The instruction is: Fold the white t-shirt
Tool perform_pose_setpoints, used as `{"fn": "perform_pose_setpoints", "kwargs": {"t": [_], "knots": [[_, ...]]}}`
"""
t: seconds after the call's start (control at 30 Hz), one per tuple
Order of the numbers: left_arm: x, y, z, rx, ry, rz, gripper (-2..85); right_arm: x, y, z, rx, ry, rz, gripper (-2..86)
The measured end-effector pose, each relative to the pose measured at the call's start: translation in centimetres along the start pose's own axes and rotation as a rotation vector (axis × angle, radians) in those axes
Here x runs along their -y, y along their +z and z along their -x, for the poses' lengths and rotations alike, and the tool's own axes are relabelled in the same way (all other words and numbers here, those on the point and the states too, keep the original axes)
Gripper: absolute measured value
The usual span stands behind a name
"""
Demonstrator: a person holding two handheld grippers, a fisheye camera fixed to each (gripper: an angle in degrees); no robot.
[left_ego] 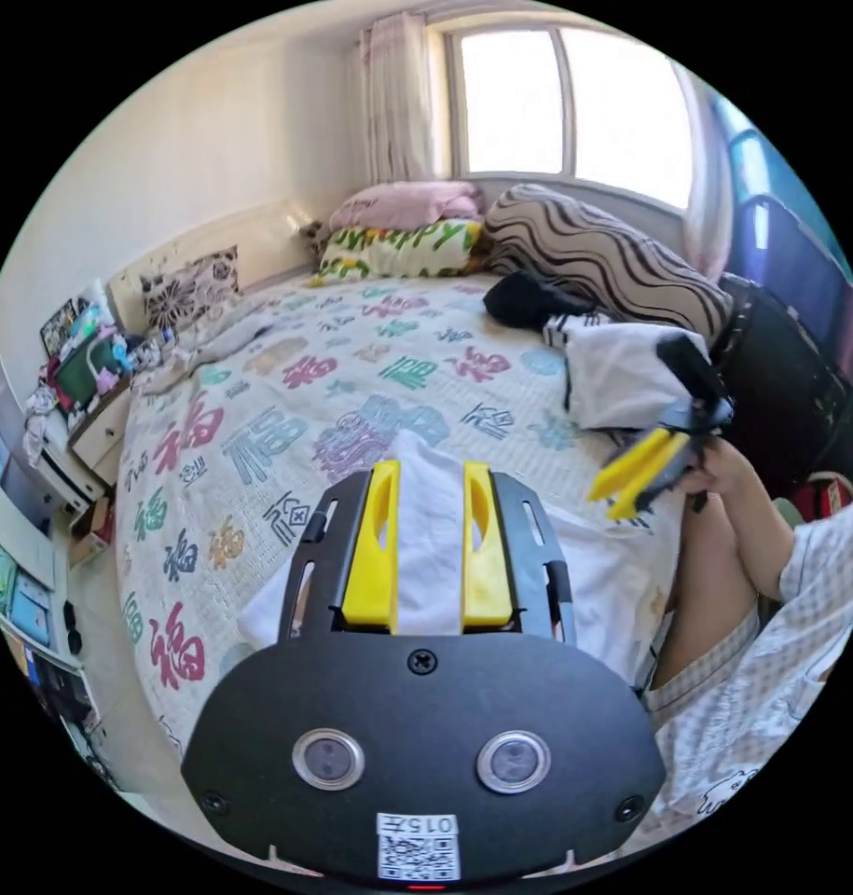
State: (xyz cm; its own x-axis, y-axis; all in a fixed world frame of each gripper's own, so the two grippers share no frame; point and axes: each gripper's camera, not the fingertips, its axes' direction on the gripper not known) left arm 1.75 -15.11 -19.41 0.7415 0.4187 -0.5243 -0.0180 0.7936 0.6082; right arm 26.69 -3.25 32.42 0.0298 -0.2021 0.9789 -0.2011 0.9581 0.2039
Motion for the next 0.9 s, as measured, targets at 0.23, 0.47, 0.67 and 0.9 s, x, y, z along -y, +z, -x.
{"fn": "perform_pose_setpoints", "kwargs": {"t": [0.23, 0.47, 0.67, 0.9], "knots": [[4.6, 9.7, 2.4, -0.082, -0.071, 0.181, 7.1, -2.0, 2.4, 1.7, -0.124, -0.096, 0.192, 6.6], [6.2, 10.3, 2.4, -0.035, -0.064, 0.167, 1.1, -4.4, -0.9, 0.5, -0.076, -0.048, 0.089, 1.3], [5.8, 12.0, 2.3, 0.014, -0.026, 0.217, 2.5, -5.4, -0.8, 0.4, -0.116, -0.047, 0.168, 3.0], [1.8, 0.8, 3.4, -0.044, 0.0, 0.079, 9.1, -7.0, -5.2, 0.7, -0.072, -0.054, -0.021, 9.5]]}}
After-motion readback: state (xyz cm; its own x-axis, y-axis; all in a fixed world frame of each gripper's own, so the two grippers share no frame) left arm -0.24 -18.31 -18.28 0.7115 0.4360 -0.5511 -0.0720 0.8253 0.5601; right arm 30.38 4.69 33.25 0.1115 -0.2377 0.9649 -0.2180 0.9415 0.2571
